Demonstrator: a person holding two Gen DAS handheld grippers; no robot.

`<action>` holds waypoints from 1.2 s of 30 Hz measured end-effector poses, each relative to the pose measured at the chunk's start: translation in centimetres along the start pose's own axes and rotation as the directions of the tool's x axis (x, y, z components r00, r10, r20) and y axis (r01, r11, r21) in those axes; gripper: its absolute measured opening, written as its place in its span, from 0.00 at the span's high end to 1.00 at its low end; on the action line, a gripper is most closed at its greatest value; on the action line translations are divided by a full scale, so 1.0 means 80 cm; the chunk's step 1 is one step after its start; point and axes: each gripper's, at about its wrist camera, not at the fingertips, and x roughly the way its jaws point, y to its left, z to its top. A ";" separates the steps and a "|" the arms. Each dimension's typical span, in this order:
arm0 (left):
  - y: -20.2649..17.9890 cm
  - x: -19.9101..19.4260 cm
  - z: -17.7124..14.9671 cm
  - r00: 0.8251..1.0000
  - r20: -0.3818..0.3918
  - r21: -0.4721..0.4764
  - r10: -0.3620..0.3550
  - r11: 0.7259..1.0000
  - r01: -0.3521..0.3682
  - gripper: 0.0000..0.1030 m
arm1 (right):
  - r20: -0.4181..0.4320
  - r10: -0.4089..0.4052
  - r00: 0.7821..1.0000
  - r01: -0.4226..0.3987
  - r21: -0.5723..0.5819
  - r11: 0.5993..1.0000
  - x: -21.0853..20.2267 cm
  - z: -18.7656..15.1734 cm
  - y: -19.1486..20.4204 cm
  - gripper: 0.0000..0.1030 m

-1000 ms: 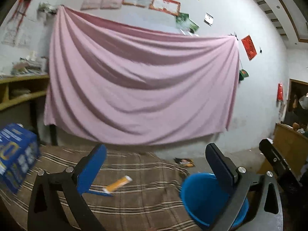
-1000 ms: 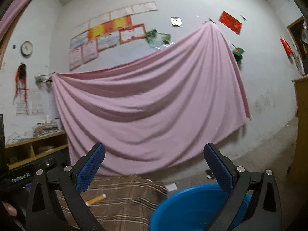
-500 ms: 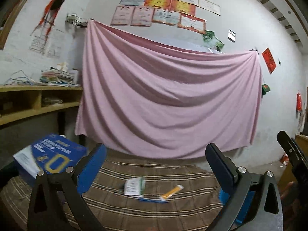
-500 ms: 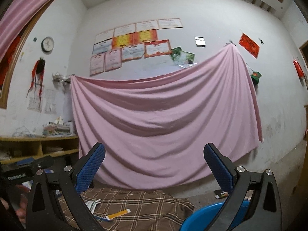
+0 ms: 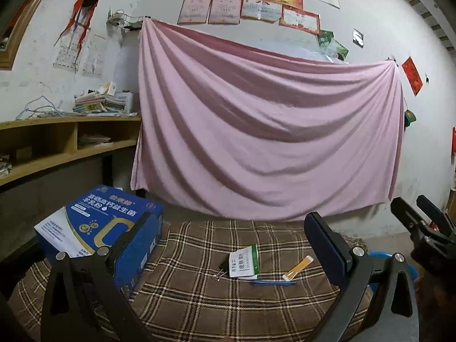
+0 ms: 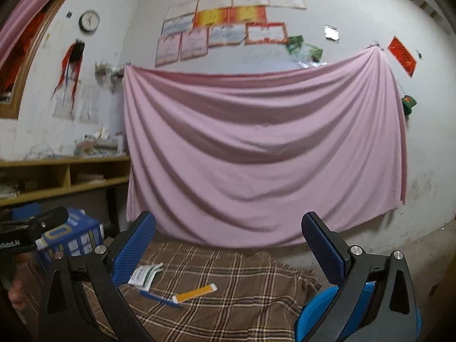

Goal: Collect trash
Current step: 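Grasp the white needle-roller box with the left tool while the right tool grasps the orange strip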

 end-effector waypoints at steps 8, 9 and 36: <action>0.004 0.052 -0.017 0.992 -0.129 0.025 0.009 1.000 -0.006 0.02 | -0.149 0.026 0.989 -0.025 0.005 1.000 0.042 -0.016 0.001 0.00; 0.004 0.060 -0.020 0.989 -0.145 0.030 0.015 0.999 -0.010 0.02 | -0.168 0.038 0.985 -0.035 0.017 0.999 0.048 -0.018 -0.001 0.00; 0.004 0.257 -0.094 0.754 -0.629 -0.054 -0.187 0.979 0.197 0.54 | -0.674 0.160 0.721 -0.123 0.103 0.987 0.178 -0.096 0.014 0.53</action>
